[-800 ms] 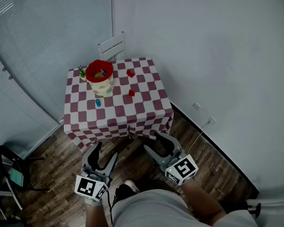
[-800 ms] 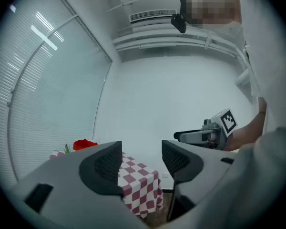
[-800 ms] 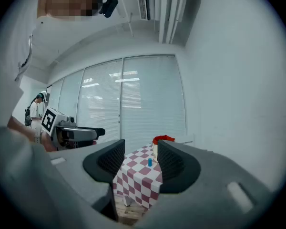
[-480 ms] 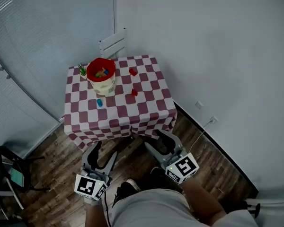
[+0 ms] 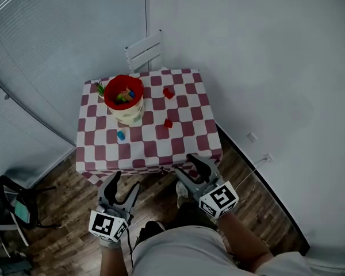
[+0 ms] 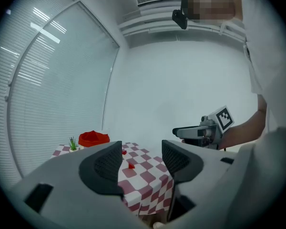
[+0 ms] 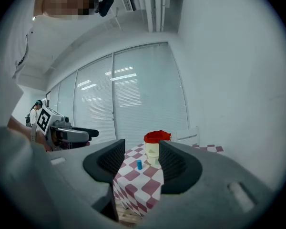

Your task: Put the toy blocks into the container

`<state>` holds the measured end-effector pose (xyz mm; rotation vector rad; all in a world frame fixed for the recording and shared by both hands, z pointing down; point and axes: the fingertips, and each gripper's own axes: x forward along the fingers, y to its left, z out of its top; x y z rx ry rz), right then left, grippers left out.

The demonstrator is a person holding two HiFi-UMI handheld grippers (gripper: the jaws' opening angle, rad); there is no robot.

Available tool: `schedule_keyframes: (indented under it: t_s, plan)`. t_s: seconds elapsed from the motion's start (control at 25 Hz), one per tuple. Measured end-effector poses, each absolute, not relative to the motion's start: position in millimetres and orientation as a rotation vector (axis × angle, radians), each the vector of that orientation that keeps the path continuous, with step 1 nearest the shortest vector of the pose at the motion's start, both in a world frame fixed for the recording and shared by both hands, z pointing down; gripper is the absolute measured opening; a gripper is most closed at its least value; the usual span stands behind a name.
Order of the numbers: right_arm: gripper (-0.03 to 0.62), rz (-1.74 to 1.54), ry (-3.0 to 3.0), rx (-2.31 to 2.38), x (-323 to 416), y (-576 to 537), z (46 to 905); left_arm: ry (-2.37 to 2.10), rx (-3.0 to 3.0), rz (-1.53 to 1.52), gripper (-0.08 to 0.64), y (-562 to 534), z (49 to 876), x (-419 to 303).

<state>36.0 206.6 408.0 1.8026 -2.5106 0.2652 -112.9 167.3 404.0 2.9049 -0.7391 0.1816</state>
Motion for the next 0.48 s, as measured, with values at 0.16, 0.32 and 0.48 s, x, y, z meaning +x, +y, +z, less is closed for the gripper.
schedule_keyframes:
  t_s: [0.16,0.32,0.48]
  plan:
    - [0.210,0.355,-2.548,1.726,70,155,421,-0.812,2.853,0.226,0.241,126,409,-80]
    - [0.210,0.425,-2.564,1.626,100,109,439,-0.921,2.783,0.245,0.241,87,412,-54]
    - [0.210,0.449,-2.573,1.496,122,75,461,-1.050,2.711,0.276,0.241,62,418,-39]
